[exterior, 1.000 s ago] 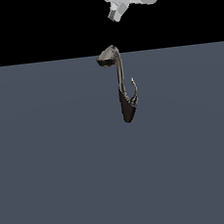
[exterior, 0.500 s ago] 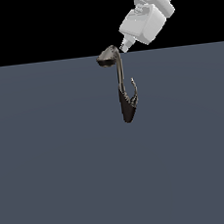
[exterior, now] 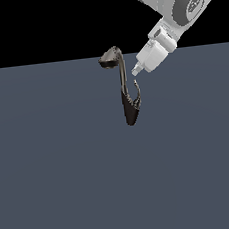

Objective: Turn on the faucet by rotating a designated handle.

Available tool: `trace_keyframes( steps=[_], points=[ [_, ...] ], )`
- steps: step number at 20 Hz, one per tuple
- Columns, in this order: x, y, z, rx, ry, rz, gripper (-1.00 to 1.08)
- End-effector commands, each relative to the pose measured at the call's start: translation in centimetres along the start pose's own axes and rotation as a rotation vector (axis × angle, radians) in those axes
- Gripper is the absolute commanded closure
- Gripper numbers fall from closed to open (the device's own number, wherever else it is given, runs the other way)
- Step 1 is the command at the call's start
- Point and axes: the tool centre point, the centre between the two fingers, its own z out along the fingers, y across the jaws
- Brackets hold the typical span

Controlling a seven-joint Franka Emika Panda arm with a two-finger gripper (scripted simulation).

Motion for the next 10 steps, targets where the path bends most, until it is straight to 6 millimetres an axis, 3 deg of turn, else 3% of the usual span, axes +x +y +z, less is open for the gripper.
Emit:
trace_keyframes(
  steps=[1, 10],
  points=[
    [1.4, -0.5, 0.8, 0.015, -0.013, 0.055, 1.08],
    [3.8, -1.2, 2.1, 0.037, -0.035, 0.146, 1.08]
  ],
)
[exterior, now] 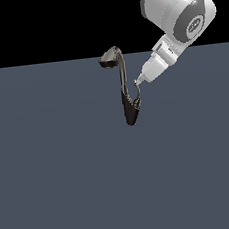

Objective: Turn on the faucet by rotating a designated handle.

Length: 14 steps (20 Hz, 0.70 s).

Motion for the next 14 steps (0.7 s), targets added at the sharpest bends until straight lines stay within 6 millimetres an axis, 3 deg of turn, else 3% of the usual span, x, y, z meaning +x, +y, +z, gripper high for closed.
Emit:
trace_keyframes(
  steps=[1, 5, 14],
  points=[
    [0.1, -0.1, 0.1, 0.003, -0.002, 0.008, 1.08],
    [0.2, -0.1, 0.1, 0.002, -0.002, 0.008, 1.08],
    [-0.6, 2.2, 0.1, 0.002, -0.002, 0.008, 1.08]
  ],
)
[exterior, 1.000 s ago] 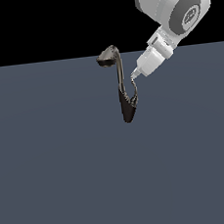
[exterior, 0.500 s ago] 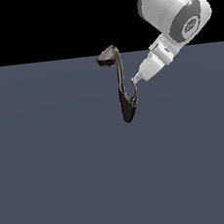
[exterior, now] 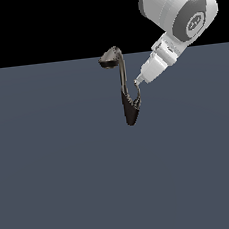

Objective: Turn on the faucet by rotating a designated handle.

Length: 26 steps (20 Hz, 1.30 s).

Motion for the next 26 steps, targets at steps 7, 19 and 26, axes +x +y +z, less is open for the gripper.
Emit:
trace_keyframes(
  steps=[7, 19, 26],
  points=[
    [-0.8, 2.3, 0.0, 0.000, 0.000, 0.000, 1.08],
    [0.5, 4.8, -0.1, 0.006, 0.003, 0.003, 1.08],
    [1.2, 7.1, 0.0, 0.002, 0.000, 0.001, 1.08]
  ],
)
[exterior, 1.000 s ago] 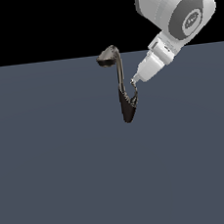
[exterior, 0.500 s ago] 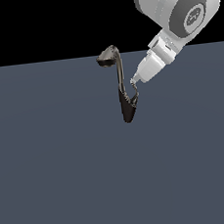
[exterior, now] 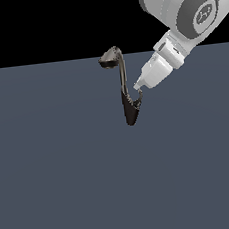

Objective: Turn on the faucet by rotating a designated handle.

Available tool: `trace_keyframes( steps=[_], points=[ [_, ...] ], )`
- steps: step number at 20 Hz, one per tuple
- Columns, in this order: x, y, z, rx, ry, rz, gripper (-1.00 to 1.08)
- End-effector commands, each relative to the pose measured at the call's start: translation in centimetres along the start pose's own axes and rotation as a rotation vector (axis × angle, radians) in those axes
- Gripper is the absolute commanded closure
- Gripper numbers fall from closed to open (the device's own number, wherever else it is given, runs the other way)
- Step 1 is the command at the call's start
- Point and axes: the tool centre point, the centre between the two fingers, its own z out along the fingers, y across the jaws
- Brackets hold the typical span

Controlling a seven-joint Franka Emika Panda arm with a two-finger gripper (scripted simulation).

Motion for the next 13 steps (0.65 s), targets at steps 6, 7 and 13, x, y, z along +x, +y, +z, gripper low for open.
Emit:
trace_keyframes(
  steps=[6, 7, 13],
  points=[
    [2.1, 1.5, 0.1, -0.006, -0.001, 0.006, 1.08],
    [2.8, 1.8, 0.1, -0.007, -0.001, 0.007, 1.08],
    [6.0, 3.3, 0.2, -0.013, 0.000, 0.016, 1.08]
  ],
)
